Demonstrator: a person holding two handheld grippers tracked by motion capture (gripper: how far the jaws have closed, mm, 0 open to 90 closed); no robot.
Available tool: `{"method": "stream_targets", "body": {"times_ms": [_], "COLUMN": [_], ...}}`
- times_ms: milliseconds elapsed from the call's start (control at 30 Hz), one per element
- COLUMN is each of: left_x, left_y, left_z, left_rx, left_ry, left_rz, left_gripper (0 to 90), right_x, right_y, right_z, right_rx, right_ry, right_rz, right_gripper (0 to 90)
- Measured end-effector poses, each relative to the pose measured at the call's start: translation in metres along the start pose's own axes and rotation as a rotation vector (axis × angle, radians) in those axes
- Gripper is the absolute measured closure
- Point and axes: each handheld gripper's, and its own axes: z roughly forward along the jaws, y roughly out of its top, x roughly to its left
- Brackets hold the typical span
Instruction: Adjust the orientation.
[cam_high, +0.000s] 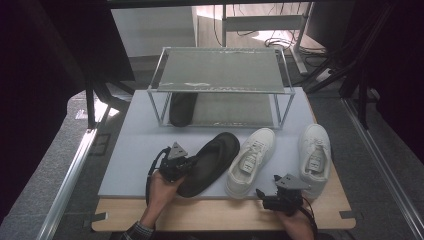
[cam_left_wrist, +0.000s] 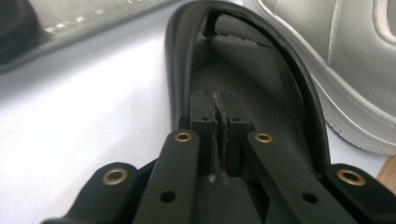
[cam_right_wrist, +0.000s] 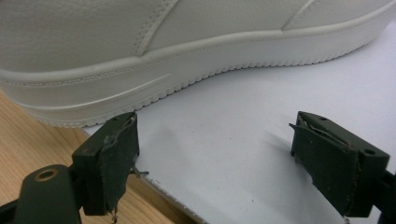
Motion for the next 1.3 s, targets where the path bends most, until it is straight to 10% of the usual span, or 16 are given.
{"method": "stream_targets", "body": {"times_ms": [300, 1300], "left_x": [0.011, 0.016], "left_y": [0.006, 0.011], "left_z": [0.007, 0.034], "left_rx": [-0.001, 0.068], "left_ry": [0.007, 0.004], "left_rz": [-0.008, -0.003], "left_gripper": [72.2, 81.5], "right_x": [0.000, 0.000], "right_y": [0.000, 0.000], "right_z": [0.000, 0.000], "right_rx": [0.000, 0.000], "right_ry": [0.000, 0.000], "right_rz": [0.000, 0.001], "right_gripper": [15.4, 15.4]}}
